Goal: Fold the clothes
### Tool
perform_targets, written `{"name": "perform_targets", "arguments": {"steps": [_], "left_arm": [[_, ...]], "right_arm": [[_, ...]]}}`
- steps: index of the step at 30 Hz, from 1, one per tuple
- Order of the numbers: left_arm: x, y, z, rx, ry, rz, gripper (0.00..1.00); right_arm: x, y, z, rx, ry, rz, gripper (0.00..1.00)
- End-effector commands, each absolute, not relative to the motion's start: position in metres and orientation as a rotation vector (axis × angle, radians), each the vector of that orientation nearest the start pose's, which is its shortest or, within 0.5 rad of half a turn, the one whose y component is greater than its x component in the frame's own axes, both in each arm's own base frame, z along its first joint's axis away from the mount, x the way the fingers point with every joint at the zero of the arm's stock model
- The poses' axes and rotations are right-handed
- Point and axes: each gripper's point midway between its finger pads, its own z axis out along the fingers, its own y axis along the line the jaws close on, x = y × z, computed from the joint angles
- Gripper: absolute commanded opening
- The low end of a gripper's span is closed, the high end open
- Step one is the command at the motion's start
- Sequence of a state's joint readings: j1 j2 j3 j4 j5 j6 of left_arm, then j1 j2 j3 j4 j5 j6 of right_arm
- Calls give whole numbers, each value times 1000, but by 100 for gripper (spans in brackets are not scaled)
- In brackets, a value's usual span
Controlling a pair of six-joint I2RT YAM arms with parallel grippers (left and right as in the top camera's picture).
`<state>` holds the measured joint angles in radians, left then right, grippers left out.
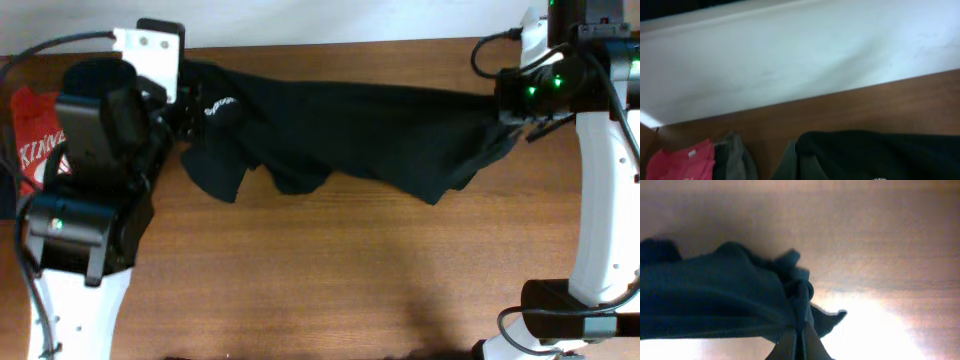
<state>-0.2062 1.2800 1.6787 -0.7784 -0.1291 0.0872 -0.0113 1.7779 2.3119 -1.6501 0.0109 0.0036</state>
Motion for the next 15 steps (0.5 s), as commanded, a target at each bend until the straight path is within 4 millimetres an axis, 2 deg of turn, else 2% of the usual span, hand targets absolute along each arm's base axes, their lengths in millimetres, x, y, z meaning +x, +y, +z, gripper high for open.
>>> {"name": "perform_targets", "arguments": {"steps": [1, 4, 6, 9, 12, 14, 15], "left_arm": [[363, -48, 426, 205, 1954, 80, 0], [362, -47, 423, 206, 1966, 86, 0], [362, -47, 421, 208, 1974, 86, 0], [365, -47, 410, 215, 2013, 91, 0], [370, -45, 377, 231, 2136, 124, 0], [373, -46, 347, 256, 2245, 138, 0], [374, -45, 328, 270, 2316, 151, 0]], "right_arm": [[351, -9, 329, 20, 2707, -5, 4], [349, 1, 329, 3, 2715, 64, 4], [348, 21, 330, -108, 2703, 196, 4], [349, 18, 326, -117, 2719, 157, 4], [352, 3, 301, -40, 2803, 72, 4], [350, -2, 269, -13, 2915, 85, 5], [345, -5, 246, 7, 2995, 91, 6]]}}
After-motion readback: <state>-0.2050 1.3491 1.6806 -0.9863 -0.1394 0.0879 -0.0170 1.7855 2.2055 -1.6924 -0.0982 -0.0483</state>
